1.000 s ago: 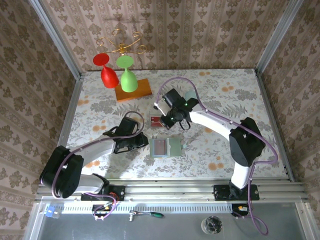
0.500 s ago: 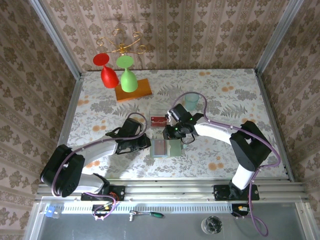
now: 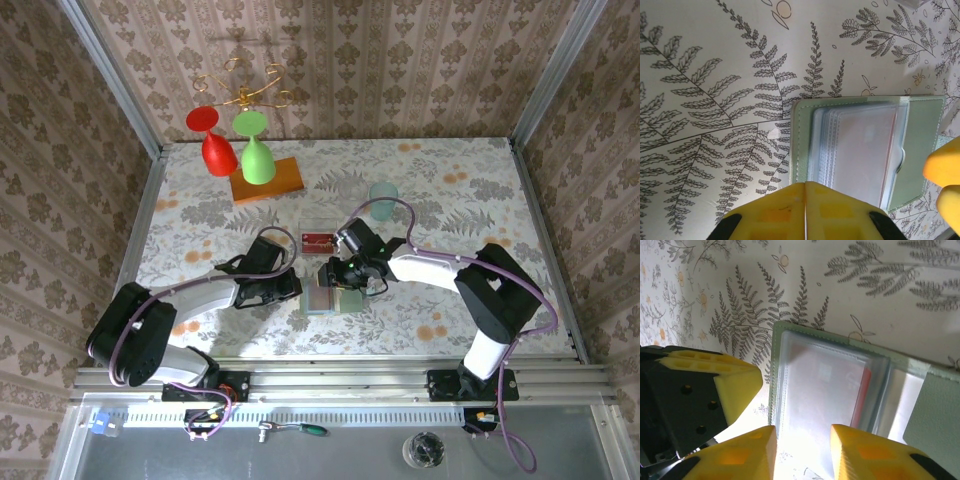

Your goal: Take the credit cards out of the card holder

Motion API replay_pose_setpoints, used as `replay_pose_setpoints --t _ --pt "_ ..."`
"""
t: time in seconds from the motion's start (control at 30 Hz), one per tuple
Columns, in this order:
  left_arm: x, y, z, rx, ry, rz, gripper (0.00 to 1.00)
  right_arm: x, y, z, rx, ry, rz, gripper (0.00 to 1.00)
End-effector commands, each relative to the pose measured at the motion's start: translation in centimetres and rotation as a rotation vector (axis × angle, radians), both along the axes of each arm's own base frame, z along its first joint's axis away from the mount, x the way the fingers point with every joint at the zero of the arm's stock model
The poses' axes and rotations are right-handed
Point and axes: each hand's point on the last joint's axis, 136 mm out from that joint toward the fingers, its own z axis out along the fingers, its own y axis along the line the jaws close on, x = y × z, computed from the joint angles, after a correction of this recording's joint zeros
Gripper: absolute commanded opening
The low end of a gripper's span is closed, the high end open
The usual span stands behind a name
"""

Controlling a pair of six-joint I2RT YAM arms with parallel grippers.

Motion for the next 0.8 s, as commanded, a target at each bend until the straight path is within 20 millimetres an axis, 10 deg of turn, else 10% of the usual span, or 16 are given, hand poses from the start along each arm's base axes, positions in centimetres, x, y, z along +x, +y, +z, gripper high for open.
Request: replay_pose_setpoints --t 0.0,0.77 --pt "-0.4 0.2 -0.6 0.012 0.020 0.005 0.10 -0.4 0.7 1.0 0.051 0.007 -0.004 0.40" --pt "-0.6 0.1 -1.6 0.019 0.043 0.001 0.08 -1.3 1.7 -1.0 0.038 0.071 0.005 0.41"
